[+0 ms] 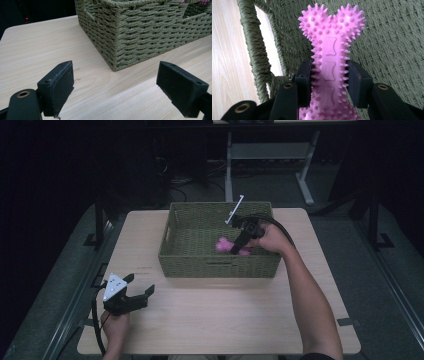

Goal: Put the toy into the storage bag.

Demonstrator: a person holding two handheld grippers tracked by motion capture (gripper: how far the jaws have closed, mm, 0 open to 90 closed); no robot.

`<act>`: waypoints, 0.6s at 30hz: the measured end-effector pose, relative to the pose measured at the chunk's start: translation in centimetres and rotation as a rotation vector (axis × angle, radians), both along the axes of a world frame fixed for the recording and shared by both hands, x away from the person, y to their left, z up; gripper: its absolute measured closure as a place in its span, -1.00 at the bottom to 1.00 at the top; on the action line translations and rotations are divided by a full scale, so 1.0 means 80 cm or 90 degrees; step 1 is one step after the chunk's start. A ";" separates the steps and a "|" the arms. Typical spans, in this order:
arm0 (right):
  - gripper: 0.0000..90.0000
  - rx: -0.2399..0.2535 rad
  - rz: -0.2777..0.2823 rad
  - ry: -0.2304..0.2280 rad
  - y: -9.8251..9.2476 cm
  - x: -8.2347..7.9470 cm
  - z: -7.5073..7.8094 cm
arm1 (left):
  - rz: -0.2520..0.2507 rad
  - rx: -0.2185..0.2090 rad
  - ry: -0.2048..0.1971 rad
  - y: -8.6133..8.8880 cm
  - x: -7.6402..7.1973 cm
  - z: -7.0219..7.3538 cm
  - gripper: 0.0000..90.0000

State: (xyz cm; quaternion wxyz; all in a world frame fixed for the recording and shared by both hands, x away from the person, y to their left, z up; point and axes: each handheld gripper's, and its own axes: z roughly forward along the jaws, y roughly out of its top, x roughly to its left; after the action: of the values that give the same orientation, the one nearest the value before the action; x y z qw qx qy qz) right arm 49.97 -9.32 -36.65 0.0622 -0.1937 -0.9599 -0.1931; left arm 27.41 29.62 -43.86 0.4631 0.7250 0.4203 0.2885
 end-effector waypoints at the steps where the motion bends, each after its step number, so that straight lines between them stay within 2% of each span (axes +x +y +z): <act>1: 0.29 0.001 -0.001 0.000 0.000 0.000 -0.001 | 0.000 0.001 0.000 0.000 0.000 0.000 -0.69; 18: 0.26 -0.012 0.008 0.012 0.006 0.002 -0.013 | 0.000 0.004 -0.002 0.000 0.000 0.000 -0.69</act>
State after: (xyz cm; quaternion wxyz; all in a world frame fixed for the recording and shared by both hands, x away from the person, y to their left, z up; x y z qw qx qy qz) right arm 50.10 -8.85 -37.70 0.0705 -0.1904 -0.9621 -0.1820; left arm 27.42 29.63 -43.86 0.4615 0.7258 0.4192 0.2907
